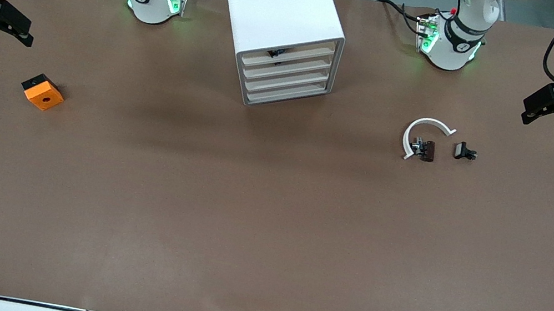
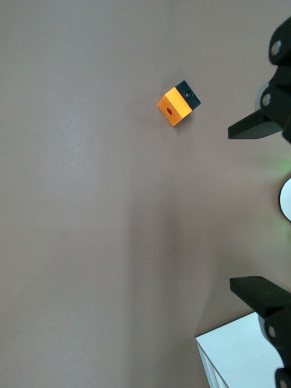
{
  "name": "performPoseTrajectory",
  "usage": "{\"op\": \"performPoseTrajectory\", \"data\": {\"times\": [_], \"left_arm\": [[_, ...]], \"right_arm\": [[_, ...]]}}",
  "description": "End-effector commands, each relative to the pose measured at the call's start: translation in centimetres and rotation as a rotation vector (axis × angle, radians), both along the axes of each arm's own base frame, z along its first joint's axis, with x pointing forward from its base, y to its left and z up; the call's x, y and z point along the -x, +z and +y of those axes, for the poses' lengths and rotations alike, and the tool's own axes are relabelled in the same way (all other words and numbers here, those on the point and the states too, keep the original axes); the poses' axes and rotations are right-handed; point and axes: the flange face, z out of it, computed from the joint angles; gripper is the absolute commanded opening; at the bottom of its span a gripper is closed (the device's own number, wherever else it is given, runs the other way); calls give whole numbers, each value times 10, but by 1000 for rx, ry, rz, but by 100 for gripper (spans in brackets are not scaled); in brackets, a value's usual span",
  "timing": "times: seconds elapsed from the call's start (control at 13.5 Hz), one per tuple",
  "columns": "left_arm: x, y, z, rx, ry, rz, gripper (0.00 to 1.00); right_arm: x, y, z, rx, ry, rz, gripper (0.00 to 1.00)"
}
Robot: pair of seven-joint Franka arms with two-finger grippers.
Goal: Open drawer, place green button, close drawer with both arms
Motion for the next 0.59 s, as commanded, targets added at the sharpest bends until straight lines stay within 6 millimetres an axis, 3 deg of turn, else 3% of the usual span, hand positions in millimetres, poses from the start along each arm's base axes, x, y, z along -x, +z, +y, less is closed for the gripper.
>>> {"op": "performPoseTrajectory", "data": {"times": [0.0, 0.52], "left_arm": [[5, 3, 16, 18, -29, -21, 100], [0, 1, 17, 19, -81, -18, 100]], "right_arm": [[0, 4, 2, 12, 14, -6, 100], [-3, 9, 2, 16, 14, -43, 100]]}}
